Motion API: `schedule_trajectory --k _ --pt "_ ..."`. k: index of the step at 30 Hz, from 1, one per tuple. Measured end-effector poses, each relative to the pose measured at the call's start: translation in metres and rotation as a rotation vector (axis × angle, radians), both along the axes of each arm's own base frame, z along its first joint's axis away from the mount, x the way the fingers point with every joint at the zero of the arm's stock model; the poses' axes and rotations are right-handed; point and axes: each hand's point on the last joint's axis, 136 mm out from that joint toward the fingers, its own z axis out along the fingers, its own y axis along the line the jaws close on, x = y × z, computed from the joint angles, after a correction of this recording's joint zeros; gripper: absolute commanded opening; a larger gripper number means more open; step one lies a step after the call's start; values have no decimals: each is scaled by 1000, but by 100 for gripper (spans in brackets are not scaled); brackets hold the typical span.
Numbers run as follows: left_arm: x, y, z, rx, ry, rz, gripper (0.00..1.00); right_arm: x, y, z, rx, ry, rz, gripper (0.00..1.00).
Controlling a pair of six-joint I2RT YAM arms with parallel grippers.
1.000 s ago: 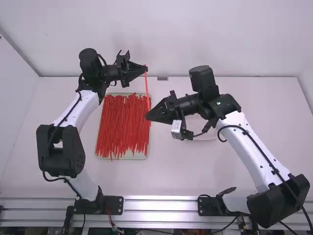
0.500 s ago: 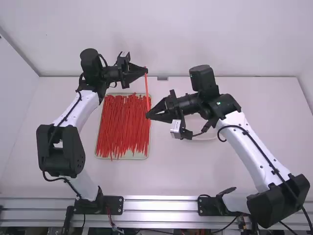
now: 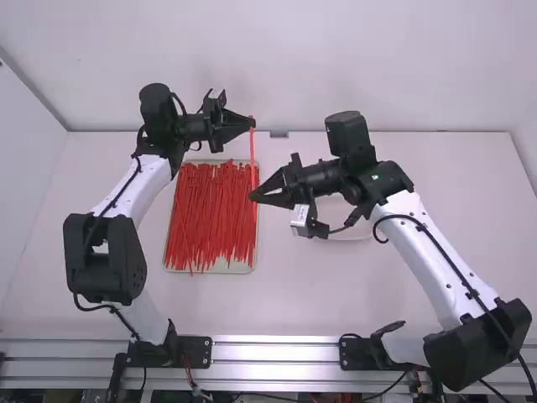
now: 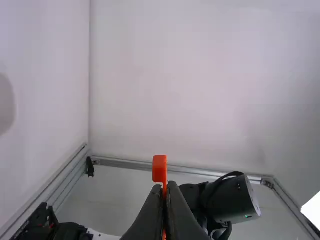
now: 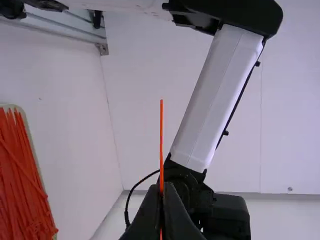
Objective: Fasten the cable tie
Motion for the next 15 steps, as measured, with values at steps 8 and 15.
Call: schedule_trajectory --k 8,15 --pt "-1 -2 0 0 -3 -4 2 0 0 0 1 0 1 11" --pt "-2 -5 0 1 1 -11 2 4 1 1 1 -28 -14 6"
